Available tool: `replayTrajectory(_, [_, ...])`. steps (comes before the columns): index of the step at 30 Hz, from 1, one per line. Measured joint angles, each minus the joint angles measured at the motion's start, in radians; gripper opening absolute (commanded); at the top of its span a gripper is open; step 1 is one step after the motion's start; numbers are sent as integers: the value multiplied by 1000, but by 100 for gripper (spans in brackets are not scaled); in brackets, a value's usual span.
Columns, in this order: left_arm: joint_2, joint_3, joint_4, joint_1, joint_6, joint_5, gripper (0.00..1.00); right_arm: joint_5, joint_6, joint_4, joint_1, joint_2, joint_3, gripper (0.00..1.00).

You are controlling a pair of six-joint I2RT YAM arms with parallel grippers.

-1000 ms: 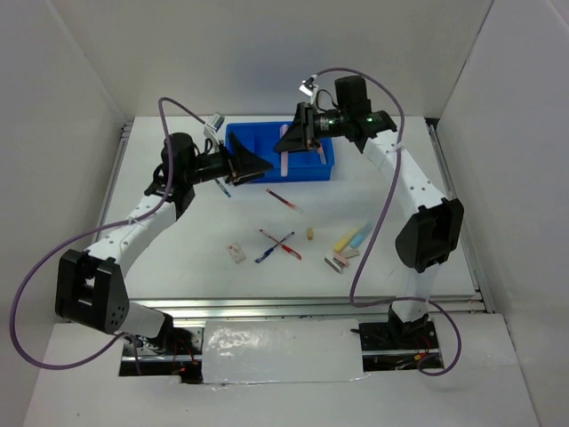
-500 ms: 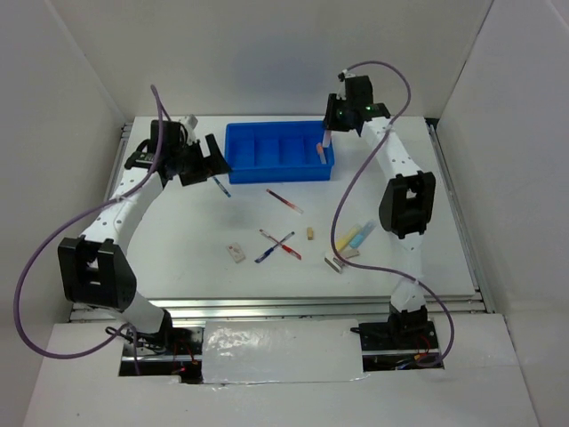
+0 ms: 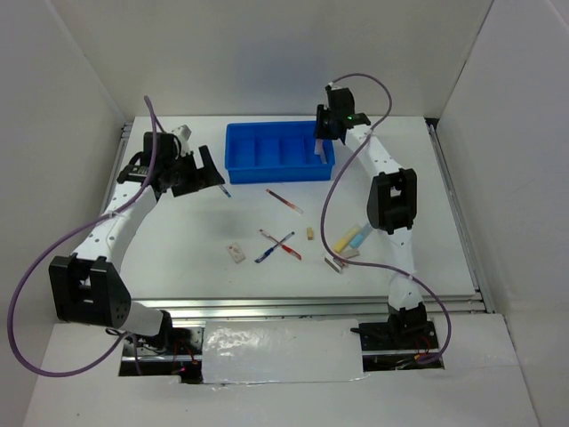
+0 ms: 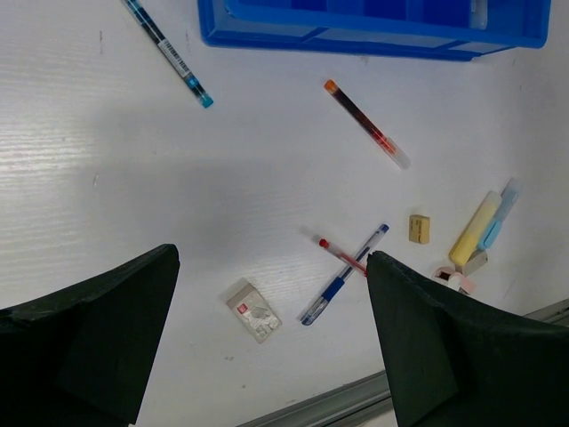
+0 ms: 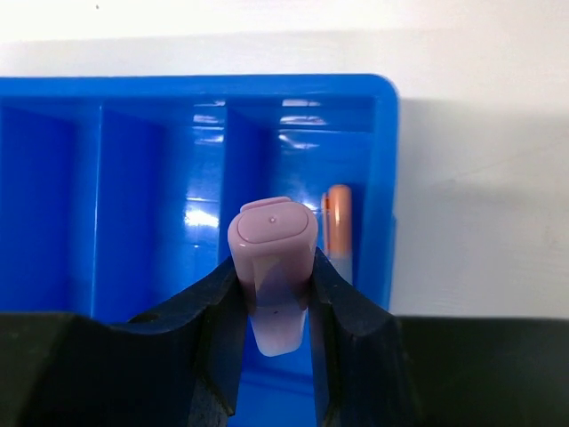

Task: Sort the stationery into containers
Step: Place the pen in the storage box.

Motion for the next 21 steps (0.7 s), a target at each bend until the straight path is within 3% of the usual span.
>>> replayTrajectory(1, [0,0,-2,0,0,-5,99,2,0,1,5,3,0,25])
replayTrajectory(3, [0,0,-5,2,0,-13,99,8,0,1,15,11,0,29])
replayTrajectory(7, [9,3,-17,8,1,-28,99,36,4,0,28,23,-4,51])
replayTrajectory(9, [16,3,-21,11,1,-34,99,44,9,-1,32,23,-6,67])
replayTrajectory(12, [19,3,-23,13,0,-40,99,45,13,0,32,23,-6,79])
replayTrajectory(15, [19,3,-17,13,2,-37,99,36,19,-12,32,17,-6,78])
replayTrajectory(18, [19,3,-6,14,25,-16,99,-7,17,-54,29,-20,-7,71])
replayTrajectory(21, [12,3,6,14,57,-4,99,-57,16,-111,20,-161,-73,69])
